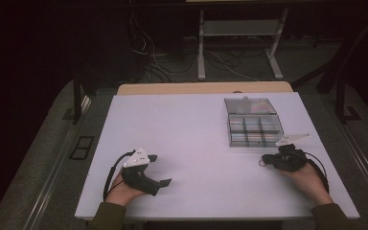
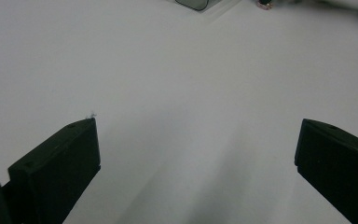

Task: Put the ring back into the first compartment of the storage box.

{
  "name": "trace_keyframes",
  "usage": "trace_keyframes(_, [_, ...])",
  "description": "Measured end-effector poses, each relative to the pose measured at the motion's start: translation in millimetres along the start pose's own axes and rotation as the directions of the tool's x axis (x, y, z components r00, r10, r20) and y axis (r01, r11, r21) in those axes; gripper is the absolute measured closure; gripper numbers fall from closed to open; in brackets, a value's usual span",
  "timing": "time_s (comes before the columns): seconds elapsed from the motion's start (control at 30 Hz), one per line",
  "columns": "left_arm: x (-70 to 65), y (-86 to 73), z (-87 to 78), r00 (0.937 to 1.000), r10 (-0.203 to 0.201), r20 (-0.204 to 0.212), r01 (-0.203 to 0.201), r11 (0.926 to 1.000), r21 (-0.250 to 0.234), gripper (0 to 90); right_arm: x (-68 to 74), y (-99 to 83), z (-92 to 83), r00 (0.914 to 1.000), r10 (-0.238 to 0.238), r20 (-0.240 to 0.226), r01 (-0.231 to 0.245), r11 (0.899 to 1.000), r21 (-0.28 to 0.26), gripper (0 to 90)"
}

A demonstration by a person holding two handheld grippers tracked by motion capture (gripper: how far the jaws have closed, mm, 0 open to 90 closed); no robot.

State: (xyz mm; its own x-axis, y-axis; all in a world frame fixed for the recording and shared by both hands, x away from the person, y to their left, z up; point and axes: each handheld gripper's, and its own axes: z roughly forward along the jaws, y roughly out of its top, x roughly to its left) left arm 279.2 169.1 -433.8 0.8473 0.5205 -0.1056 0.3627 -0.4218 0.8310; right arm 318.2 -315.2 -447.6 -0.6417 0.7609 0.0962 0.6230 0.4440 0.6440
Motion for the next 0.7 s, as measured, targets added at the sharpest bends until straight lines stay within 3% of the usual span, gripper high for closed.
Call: trace_keyframes(0.7, [0.2, -0.2, -0.3, 1.0, 0.0, 0.002, 0.0, 1.0, -0.003, 0.0, -1.6, 0.3, -4.7, 0.9997, 0.022, -0.004, -0.022, 1.0, -0.016, 86.0])
